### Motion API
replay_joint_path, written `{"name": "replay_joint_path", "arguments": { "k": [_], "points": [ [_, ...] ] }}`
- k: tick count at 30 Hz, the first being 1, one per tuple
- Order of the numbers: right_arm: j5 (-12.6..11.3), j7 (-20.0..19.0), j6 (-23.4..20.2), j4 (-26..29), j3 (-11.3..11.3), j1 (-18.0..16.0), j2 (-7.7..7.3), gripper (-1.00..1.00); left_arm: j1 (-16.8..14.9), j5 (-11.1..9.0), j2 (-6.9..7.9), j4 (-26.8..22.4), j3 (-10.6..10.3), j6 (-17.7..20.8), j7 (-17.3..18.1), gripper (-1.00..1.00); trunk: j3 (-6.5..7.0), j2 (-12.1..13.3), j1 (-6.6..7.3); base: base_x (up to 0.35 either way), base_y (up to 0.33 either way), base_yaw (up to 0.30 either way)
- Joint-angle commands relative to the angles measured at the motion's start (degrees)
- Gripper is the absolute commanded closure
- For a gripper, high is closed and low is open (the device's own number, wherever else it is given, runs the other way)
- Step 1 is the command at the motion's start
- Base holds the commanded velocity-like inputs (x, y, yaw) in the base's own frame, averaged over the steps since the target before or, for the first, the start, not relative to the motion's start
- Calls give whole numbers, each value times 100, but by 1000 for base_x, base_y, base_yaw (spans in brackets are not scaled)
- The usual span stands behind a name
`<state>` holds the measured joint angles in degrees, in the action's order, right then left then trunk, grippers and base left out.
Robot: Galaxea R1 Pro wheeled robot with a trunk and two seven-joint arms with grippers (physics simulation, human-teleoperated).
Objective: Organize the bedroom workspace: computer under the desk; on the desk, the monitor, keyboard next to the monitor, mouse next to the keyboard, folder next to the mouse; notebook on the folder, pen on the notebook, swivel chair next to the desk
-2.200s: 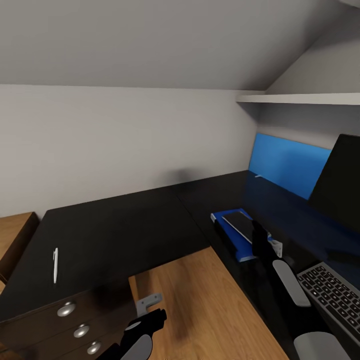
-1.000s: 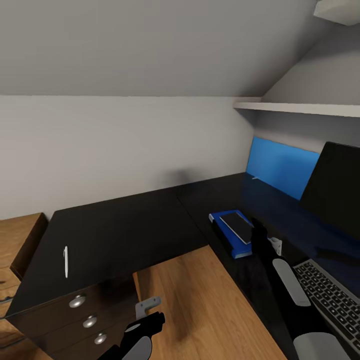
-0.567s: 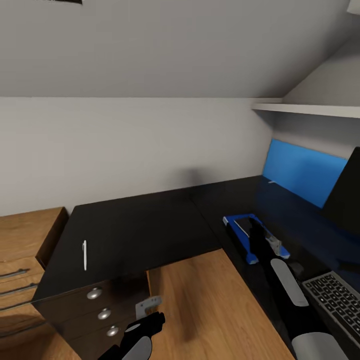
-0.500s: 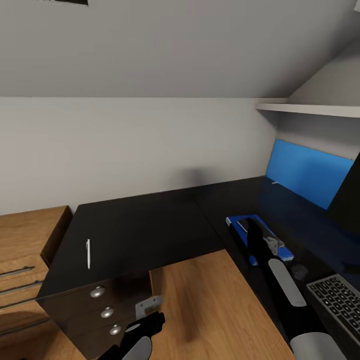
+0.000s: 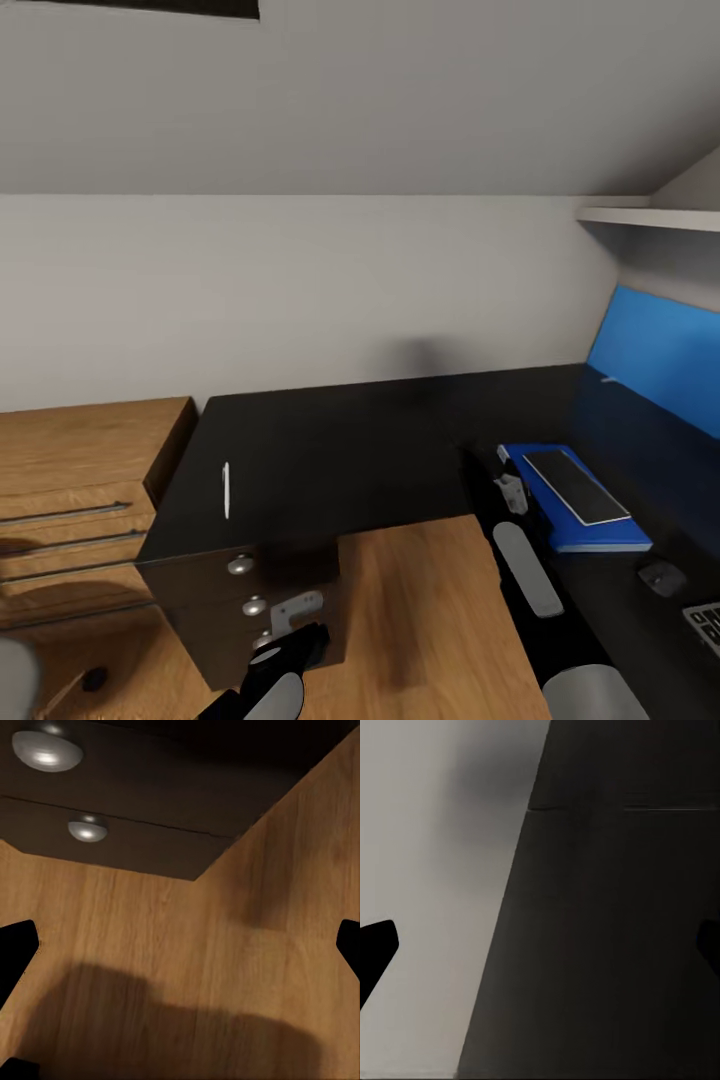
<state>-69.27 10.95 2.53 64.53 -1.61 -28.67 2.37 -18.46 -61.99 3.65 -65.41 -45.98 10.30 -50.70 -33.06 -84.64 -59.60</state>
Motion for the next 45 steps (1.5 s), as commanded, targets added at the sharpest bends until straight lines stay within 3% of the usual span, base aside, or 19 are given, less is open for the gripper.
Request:
{"name": "replay_joint_path", "arguments": {
  "k": [1,5,8,12,25,33,36,38,39,42,45],
  "points": [
    [23,29,28,-93,-13,-5,39,-100,-9,-8,5,-8,-16,25,-36,-100,-6,-4,0,0,0,277],
    [94,30,28,-133,-27,-6,100,-100,-9,-13,2,-10,-40,25,-35,-100,-6,-4,0,0,0,277],
    [368,36,45,-150,-39,-7,159,-100,-9,-7,4,-11,-100,25,-37,-100,-6,-4,0,-116,75,277],
    [493,38,125,-164,-40,-7,221,-100,-9,-6,4,-9,-111,25,-37,-100,-6,-4,0,-231,171,277],
    [504,45,150,-164,-33,-7,237,-100,-9,0,5,-9,-107,25,-37,-100,-6,-4,0,-210,251,272],
    [473,-100,112,-23,-18,-7,202,-100,-9,-6,5,-13,-110,25,-31,-100,-6,-4,0,-19,102,62],
    [633,-80,129,-29,-112,-7,204,-100,-9,-6,5,-14,-112,25,-30,-100,-6,-4,0,-1,4,2],
    [878,-32,134,-31,-184,-7,207,-100,-9,-6,5,-15,-113,25,-29,-100,-6,-4,0,0,2,1],
    [1205,114,132,-38,-222,-7,213,-100,-9,-6,5,-15,-113,25,-29,-100,-6,-4,0,0,0,0],
    [1534,335,124,-40,-247,-7,216,-100,-9,-6,5,-15,-113,25,-28,-100,-6,-4,0,0,0,0],
    [2179,1009,58,-16,-331,-19,218,-100,-9,-6,5,-15,-113,25,-28,-100,-6,-4,0,0,0,0]
  ]
}}
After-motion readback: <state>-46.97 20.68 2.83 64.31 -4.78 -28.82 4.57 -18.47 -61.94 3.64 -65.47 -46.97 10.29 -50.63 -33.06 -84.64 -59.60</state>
